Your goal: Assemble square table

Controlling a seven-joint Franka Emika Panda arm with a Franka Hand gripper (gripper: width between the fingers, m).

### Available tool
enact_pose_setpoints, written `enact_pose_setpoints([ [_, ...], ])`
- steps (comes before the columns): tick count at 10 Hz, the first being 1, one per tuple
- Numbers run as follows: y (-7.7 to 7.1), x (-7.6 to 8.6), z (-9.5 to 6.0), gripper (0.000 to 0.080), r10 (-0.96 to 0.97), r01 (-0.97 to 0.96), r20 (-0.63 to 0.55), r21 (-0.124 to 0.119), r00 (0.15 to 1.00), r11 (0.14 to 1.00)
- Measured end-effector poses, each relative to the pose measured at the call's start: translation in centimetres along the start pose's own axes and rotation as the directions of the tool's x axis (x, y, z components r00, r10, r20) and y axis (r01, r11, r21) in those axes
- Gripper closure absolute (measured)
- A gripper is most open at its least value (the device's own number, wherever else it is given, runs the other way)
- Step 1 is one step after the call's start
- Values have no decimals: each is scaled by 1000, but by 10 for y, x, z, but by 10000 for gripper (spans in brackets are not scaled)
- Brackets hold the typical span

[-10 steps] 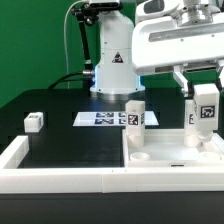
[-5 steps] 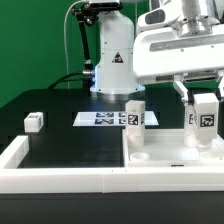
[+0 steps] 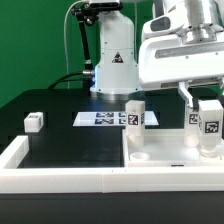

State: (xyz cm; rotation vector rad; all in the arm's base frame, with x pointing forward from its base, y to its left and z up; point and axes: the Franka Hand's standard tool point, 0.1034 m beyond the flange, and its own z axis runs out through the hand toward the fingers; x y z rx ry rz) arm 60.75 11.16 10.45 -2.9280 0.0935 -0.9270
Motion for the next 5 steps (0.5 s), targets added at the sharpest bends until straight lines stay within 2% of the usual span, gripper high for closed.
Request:
enact_pose_setpoints([
  [5,-3,-13,8,509,-8,8,8,-3,1000,1000],
])
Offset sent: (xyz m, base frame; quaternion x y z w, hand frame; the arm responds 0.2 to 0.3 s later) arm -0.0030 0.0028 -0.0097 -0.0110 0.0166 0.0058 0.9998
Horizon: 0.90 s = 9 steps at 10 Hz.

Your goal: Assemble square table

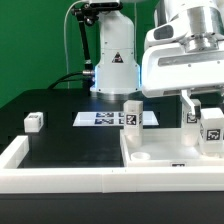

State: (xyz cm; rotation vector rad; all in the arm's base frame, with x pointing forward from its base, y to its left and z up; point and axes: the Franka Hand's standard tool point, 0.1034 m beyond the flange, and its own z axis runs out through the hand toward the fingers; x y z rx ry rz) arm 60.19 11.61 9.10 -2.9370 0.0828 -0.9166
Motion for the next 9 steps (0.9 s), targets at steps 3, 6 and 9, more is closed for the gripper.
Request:
enact_pose_setpoints([
  [3,0,0,0,509,5,-5,-12,-4,1000,1000],
  [6,0,0,0,508,6,-6,-5,-3,1000,1000],
  [9,0,-2,1,264,4,-4,8,-3,1000,1000],
])
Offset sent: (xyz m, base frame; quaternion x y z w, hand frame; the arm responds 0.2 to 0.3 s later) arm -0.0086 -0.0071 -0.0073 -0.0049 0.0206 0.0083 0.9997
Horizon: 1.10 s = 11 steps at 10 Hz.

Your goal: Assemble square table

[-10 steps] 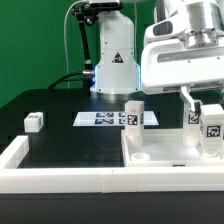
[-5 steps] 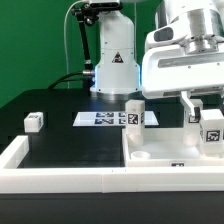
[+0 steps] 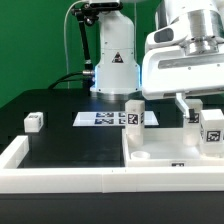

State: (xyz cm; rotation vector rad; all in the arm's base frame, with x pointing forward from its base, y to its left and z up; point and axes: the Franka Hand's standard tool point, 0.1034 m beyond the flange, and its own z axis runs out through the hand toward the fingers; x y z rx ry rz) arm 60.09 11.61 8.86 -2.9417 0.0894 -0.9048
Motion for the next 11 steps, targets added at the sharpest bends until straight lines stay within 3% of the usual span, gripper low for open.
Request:
enact_pose_setpoints([
  [1,0,0,0,264,0,0,0,0,1000,1000],
  [2,0,0,0,173,0,0,1,0,1000,1000],
  [3,0,0,0,157,-1,1,1,0,1000,1000],
  [6,1,1,-1,150,-6,6,16,1,1000,1000],
  [8,1,20,-19,150,2,-2,31,15,1000,1000],
  [11,-1,21,-20,150,5,-6,64,21,998,1000],
])
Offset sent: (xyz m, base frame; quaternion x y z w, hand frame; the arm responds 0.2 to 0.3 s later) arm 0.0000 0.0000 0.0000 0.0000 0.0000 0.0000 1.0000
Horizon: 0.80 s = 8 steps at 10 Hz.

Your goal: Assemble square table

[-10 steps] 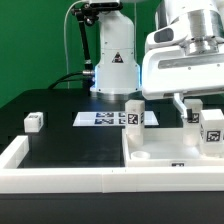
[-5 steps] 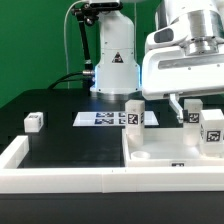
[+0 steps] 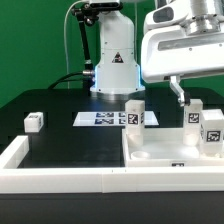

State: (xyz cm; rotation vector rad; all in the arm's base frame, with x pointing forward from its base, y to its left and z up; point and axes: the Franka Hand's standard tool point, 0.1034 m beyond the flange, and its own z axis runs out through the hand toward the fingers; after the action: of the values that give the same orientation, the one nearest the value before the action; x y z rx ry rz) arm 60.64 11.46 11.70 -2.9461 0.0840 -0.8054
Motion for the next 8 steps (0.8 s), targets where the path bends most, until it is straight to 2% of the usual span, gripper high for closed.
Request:
enact_pose_setpoints([
  [1,-3,-7,2,150,5,-6,102,10,995,1000],
  [2,-2,-5,2,150,10,-13,153,15,988,1000],
  [4,3,-10,11,150,54,-58,296,4,954,998],
  [5,1,-12,13,150,45,-52,377,6,925,999],
  [6,6,-10,16,150,49,-56,423,5,905,998],
  [7,8,-11,15,150,59,-71,491,5,869,997],
  [8,4,-10,10,150,66,-83,537,7,841,997],
])
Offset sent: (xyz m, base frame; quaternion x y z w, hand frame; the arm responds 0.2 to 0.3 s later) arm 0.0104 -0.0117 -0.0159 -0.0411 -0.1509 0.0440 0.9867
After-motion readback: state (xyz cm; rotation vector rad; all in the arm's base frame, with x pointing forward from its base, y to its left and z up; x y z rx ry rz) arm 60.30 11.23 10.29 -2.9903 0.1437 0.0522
